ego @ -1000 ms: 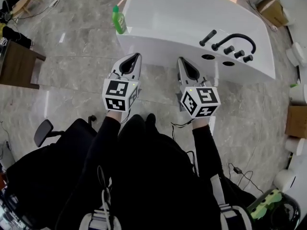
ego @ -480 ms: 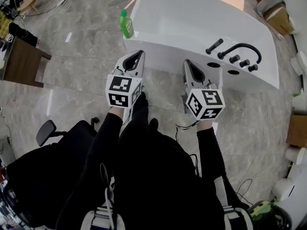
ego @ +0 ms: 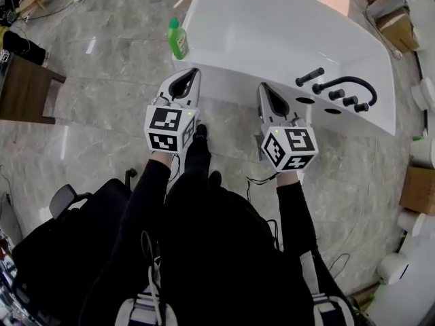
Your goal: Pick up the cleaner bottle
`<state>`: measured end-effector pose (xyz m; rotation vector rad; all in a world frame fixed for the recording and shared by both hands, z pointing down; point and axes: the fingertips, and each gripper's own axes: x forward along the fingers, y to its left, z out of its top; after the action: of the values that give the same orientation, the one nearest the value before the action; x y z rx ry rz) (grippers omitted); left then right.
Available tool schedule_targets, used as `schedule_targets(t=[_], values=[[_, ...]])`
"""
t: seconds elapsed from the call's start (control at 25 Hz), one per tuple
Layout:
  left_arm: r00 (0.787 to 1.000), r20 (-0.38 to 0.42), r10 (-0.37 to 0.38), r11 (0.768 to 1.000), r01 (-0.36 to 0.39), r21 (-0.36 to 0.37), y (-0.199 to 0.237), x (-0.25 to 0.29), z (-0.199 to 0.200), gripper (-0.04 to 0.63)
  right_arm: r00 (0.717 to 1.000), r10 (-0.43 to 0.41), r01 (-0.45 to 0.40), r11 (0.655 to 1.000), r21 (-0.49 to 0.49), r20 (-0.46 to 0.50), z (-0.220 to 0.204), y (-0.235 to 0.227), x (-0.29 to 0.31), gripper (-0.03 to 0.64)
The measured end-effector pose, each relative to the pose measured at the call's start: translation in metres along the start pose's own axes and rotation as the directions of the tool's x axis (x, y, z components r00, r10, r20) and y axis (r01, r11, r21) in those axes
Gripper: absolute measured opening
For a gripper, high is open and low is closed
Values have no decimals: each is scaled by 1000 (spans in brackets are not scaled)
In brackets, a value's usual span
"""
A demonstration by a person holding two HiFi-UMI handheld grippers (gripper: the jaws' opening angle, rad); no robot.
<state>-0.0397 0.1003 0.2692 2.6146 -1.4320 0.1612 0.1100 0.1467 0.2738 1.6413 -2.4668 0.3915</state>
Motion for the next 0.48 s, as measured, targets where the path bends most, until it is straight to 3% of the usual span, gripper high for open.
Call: schedule_targets(t=[0.48], values=[[996, -86, 36, 998, -40, -40, 87, 68, -29, 9, 995, 36, -36, 999, 0, -98, -1, -7, 123, 2]])
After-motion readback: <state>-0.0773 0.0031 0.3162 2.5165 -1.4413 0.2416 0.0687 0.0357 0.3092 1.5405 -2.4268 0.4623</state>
